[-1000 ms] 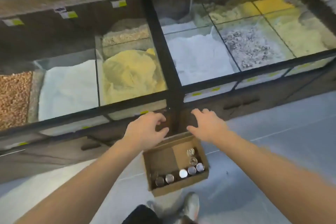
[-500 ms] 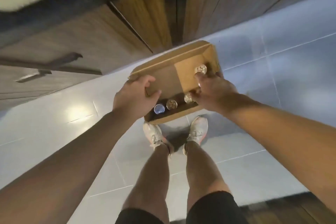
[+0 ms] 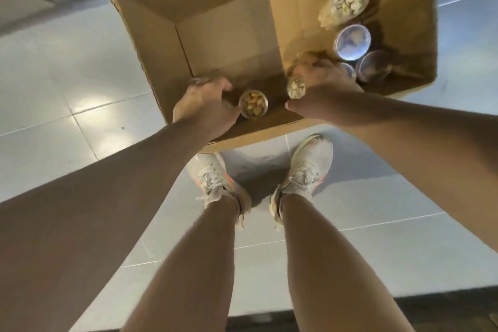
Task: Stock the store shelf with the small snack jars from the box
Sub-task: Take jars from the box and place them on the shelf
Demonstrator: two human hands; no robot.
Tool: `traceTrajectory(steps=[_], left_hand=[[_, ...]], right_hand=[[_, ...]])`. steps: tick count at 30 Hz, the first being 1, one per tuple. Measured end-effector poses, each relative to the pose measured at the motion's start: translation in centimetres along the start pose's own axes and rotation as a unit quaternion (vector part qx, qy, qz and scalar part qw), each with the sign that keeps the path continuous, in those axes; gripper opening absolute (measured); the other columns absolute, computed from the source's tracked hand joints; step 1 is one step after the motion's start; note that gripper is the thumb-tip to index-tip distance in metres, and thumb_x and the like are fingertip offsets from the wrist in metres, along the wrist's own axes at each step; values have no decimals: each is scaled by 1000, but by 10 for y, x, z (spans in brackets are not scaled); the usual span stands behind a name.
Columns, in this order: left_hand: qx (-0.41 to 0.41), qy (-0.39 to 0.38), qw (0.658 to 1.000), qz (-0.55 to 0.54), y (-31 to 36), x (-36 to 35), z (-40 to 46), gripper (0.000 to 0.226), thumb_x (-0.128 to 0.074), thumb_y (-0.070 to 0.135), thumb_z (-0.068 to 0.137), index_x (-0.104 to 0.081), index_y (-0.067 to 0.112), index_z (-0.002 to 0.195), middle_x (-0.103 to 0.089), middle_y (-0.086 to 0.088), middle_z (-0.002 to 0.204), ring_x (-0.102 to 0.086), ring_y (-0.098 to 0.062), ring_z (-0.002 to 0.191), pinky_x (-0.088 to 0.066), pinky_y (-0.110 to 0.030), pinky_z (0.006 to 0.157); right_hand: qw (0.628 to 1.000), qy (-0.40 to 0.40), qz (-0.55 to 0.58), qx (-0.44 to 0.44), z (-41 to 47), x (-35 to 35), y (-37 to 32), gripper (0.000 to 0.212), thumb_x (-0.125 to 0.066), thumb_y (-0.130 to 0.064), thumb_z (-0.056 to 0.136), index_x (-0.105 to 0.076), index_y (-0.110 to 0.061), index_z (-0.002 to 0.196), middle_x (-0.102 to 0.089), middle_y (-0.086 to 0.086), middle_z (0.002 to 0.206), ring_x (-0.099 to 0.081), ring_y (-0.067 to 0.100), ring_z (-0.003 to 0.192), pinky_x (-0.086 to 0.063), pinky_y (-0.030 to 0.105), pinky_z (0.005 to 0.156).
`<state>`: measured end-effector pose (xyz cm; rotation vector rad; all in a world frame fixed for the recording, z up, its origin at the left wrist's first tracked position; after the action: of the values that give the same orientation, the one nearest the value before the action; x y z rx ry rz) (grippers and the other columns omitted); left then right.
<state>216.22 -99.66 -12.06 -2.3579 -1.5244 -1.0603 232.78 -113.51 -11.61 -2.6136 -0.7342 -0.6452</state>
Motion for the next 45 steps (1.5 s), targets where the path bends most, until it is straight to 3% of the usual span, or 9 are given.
traceTrajectory(steps=[4, 8, 13, 23, 26, 29, 34, 37, 45], left_hand=[[22, -26, 999, -4, -19, -35, 15, 44, -72, 34, 86, -59, 30, 128, -60, -1, 125, -59, -27, 114, -55, -41, 89], [60, -5, 998, 32, -23, -48, 23, 47, -74, 29, 88, -57, 30, 132, -38, -8, 143, -42, -35, 127, -48, -43, 90], [86, -6, 994, 69, -27, -56, 32, 55, -78, 28, 85, -52, 29, 134, -27, -11, 147, -32, -38, 135, -51, -46, 95], [113, -3, 993, 23, -24, -55, 33, 56, -81, 29, 84, -56, 16, 132, -25, -10, 144, -28, -35, 136, -48, -42, 98], [91, 13, 995, 28, -19, -38, 25, 54, -81, 30, 82, -59, 16, 129, -26, -7, 138, -27, -31, 130, -47, -38, 99], [48, 9, 998, 42, -10, -14, 12, 54, -80, 33, 80, -59, 17, 127, -28, -5, 133, -28, -28, 123, -40, -30, 91], [18, -8, 1000, 20, 18, 44, -14, 65, -76, 34, 83, -50, 22, 141, -40, -4, 140, -40, -27, 128, -46, -40, 102], [-6, 15, 1000, 16, 43, 87, -32, 65, -76, 36, 82, -50, 24, 141, -45, -4, 136, -49, -27, 123, -49, -41, 101], [-100, 59, 993, 16, 122, 204, -91, 71, -79, 36, 82, -36, 34, 138, -51, 1, 138, -51, -26, 126, -51, -41, 100]], right_hand=[[999, 2, -39, 10, 28, -25, -1, 65, -74, -40, 90, -41, -30, 145, -33, 13, 145, -33, 37, 135, -37, 47, 106], [997, 4, -77, -8, 49, -39, -3, 71, -75, -40, 89, -38, -29, 148, -25, 14, 150, -32, 38, 136, -36, 49, 108], [992, -33, -104, -62, 64, -48, -4, 67, -76, -37, 89, -40, -27, 144, -28, 13, 144, -32, 40, 136, -45, 52, 97], [995, -32, -64, -67, 66, -49, -2, 69, -74, -3, 85, -44, -27, 142, -27, 12, 142, -32, 39, 133, -50, 55, 98], [998, -14, -33, -43, 51, -37, 0, 67, -69, -2, 86, -43, -26, 143, -30, 12, 140, -33, 39, 133, -49, 51, 100], [999, 21, -26, -8, 27, -17, 3, 63, -65, -12, 90, -40, -26, 146, -31, 12, 140, -34, 38, 131, -48, 48, 99], [996, 83, -15, 22, -22, 36, 8, 58, -65, -27, 93, -40, -29, 144, -31, 12, 145, -35, 38, 133, -49, 50, 98], [994, 102, 0, 28, -52, 77, 7, 57, -65, -30, 92, -40, -29, 142, -31, 10, 145, -36, 36, 132, -50, 49, 97], [981, 188, 27, 30, -145, 181, -8, 62, -68, -33, 88, -34, -31, 140, -43, 10, 138, -47, 39, 121, -51, 48, 91]])
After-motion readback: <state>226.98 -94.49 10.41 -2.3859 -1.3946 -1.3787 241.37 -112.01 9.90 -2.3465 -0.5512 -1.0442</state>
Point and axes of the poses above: each hand's wrist, its own z-axis towards the middle knuckle, its own x-axis out of the back of the hand, y = z × x, the point moved 3 cm from there along z, towards the middle knuckle
